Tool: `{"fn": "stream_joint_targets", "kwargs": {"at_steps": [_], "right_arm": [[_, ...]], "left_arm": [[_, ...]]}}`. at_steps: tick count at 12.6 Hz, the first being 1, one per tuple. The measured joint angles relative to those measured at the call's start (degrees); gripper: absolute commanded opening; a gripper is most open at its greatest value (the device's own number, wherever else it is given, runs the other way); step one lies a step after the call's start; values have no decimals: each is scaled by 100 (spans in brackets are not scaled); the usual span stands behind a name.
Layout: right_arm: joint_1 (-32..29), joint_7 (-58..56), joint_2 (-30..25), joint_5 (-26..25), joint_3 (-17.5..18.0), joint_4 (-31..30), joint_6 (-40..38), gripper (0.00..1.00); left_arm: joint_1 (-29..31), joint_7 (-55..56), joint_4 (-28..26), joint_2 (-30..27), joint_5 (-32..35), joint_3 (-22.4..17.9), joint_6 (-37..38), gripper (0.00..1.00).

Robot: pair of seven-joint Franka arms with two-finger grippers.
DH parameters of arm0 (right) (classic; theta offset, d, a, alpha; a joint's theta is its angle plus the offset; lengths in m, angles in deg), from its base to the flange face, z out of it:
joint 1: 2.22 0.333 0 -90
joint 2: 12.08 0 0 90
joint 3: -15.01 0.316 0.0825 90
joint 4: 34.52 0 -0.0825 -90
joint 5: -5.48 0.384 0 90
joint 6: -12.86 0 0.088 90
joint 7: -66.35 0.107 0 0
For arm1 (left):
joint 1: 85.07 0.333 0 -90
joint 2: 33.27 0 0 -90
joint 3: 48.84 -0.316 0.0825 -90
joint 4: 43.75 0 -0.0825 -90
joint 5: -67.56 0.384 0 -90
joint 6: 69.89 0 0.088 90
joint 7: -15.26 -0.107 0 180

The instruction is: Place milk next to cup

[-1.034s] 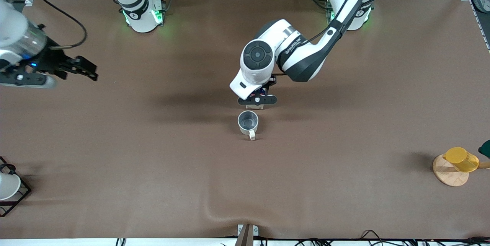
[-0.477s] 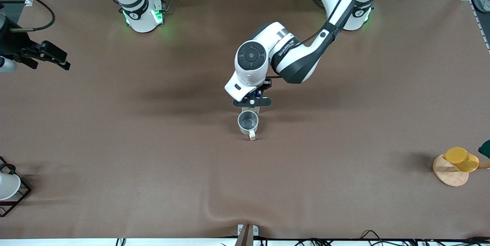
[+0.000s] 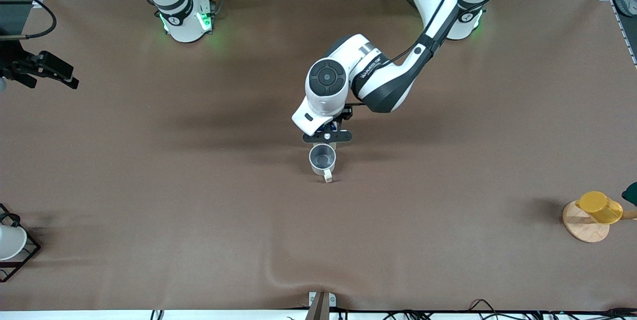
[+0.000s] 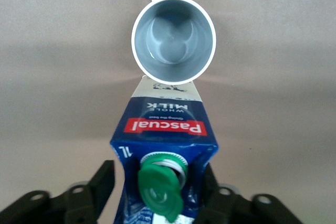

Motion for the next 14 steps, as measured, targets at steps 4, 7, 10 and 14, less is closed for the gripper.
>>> {"fn": "stream_joint_targets", "kwargs": {"at_steps": [4, 7, 10, 14], "right_arm": [[-2, 2, -13, 0, -9, 265, -358, 100], [-45, 2, -29, 0, -49, 414, -447, 100], [-139, 3, -26, -12, -56, 435, -447, 100], [-239, 8, -5, -25, -59, 445, -448, 100]], "left_arm": [[54, 0, 187, -122, 1, -52, 14, 100], [443, -4, 285, -708, 22, -95, 384, 100], [1166, -470, 267, -1499, 141, -119, 781, 100], [2080, -720, 130, -2149, 278, -135, 1260, 100]]}}
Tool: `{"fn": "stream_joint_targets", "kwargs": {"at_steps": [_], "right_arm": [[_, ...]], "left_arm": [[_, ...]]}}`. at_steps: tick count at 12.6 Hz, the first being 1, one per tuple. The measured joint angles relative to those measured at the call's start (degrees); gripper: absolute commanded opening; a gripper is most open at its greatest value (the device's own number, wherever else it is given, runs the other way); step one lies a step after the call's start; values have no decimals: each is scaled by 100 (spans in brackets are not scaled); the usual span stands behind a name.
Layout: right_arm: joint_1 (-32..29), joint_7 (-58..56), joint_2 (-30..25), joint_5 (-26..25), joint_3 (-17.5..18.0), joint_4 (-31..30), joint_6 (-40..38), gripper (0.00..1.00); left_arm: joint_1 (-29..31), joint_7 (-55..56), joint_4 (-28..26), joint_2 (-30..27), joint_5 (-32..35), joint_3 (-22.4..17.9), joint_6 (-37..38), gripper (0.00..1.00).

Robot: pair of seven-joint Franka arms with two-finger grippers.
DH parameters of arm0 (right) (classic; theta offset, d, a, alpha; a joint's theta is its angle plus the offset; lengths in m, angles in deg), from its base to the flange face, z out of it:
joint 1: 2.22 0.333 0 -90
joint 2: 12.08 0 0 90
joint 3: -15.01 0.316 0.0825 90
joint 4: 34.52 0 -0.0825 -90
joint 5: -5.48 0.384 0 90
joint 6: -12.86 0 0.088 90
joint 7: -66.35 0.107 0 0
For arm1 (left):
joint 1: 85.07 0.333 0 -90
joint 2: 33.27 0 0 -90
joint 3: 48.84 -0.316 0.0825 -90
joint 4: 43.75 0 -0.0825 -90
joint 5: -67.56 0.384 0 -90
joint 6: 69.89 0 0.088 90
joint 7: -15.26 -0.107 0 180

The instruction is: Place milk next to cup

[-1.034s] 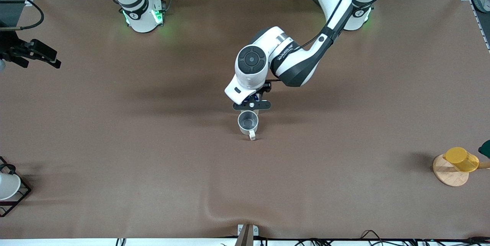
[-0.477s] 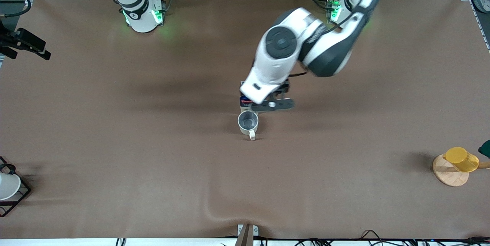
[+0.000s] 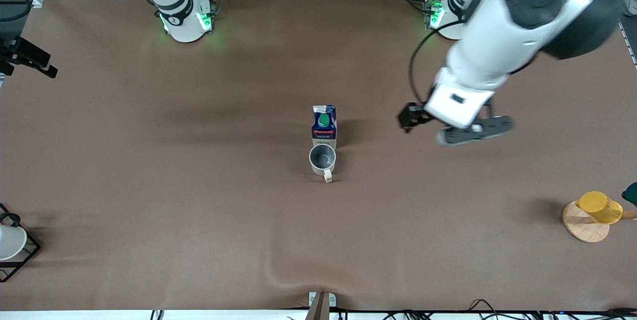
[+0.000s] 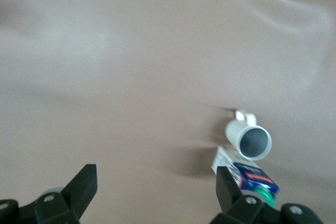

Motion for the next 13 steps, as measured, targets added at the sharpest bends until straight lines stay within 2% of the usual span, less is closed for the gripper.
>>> {"fn": "stream_joint_targets", "kwargs": {"at_steps": [6, 13], "right_arm": [[-62, 0, 153, 0, 9, 1, 184, 100], [60, 157, 298, 0, 66, 127, 128, 100]], "left_arm": [[746, -945, -514, -539, 91, 11, 80, 100], [1192, -1822, -1184, -1159, 91, 23, 81, 100]]}}
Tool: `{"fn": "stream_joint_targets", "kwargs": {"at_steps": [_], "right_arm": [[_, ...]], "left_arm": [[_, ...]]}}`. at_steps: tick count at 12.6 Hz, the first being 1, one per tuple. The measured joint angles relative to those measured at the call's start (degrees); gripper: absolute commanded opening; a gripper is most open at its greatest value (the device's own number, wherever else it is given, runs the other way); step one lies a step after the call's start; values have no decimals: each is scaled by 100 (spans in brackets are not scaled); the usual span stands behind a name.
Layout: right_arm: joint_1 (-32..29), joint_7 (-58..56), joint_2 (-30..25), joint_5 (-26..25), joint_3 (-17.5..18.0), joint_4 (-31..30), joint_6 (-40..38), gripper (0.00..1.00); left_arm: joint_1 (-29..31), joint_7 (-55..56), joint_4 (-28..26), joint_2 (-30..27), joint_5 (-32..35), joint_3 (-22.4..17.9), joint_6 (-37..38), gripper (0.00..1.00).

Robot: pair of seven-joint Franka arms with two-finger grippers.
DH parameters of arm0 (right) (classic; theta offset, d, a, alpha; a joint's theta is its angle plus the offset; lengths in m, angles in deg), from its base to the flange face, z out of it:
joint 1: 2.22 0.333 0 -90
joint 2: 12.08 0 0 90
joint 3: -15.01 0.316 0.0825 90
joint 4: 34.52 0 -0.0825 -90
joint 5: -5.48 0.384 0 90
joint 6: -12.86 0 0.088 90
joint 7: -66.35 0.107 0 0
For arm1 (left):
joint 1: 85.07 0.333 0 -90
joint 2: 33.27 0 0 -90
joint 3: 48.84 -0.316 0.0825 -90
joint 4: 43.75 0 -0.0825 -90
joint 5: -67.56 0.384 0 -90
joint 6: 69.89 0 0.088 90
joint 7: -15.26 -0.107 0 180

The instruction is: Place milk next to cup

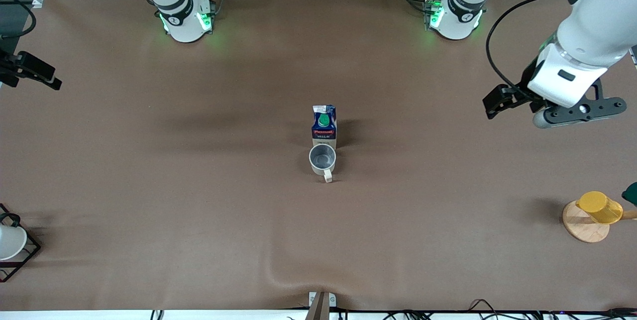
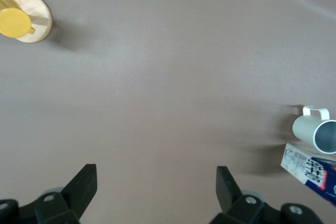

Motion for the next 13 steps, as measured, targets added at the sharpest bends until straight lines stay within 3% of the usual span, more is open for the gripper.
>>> {"fn": "stream_joint_targets", "kwargs": {"at_steps": [13], "right_arm": [[34, 165, 123, -11, -11, 253, -30, 100]], "left_arm": [[162, -212, -31, -34, 0, 12, -4, 100]]}}
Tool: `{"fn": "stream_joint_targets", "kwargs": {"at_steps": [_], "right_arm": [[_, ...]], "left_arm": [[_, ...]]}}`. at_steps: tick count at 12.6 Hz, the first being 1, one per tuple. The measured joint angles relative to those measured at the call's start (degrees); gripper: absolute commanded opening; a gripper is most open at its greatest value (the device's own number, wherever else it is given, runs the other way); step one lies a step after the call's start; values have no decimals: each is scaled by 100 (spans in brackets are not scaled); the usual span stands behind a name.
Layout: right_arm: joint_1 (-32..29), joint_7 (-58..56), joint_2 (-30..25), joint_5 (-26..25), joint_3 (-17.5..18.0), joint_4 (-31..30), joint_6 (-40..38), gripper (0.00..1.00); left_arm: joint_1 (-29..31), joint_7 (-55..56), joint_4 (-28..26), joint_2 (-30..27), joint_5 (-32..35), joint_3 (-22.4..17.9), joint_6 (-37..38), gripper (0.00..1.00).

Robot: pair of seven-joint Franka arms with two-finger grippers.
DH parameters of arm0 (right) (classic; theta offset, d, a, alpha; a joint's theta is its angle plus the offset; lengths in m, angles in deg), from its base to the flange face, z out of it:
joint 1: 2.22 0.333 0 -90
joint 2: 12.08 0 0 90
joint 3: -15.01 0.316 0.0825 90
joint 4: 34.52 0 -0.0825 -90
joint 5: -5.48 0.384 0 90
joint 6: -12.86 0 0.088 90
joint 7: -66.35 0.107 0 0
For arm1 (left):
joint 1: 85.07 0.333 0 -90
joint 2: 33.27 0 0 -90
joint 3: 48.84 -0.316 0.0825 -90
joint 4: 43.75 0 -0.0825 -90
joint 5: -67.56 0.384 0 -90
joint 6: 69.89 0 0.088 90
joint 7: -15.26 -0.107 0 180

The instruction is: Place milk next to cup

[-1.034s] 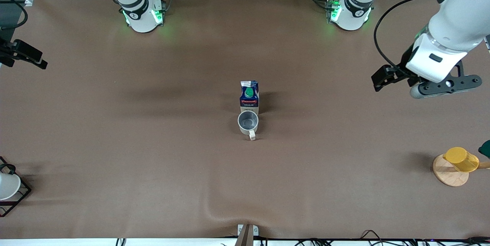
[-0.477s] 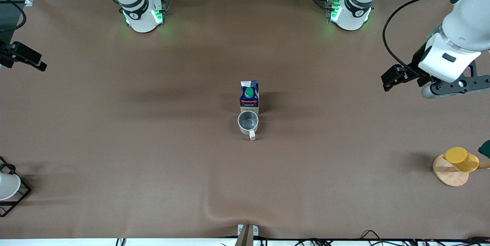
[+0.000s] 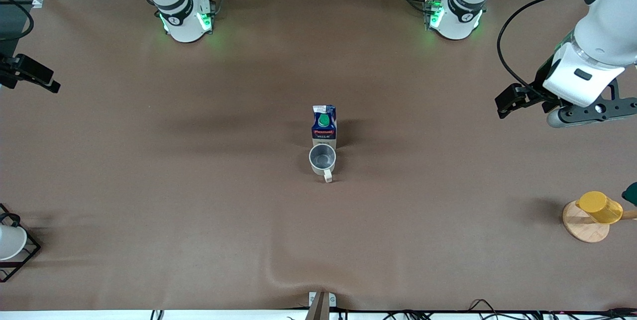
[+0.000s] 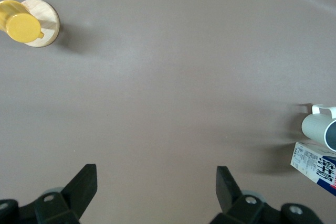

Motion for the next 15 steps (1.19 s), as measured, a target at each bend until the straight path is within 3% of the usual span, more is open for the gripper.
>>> {"fn": "stream_joint_targets", "kwargs": {"at_steps": [3, 12, 15], "right_arm": [[0, 0, 11, -10, 0, 0, 11, 100], [0, 15, 17, -32, -10, 0, 34, 100], [0, 18, 18, -34, -13, 0, 34, 100]], "left_arm": [[4, 0, 0, -12, 0, -14, 0, 100], [-174, -621, -262, -264, -127, -711, 3, 100], [-177, -644, -274, -366, -141, -737, 107, 100]]}}
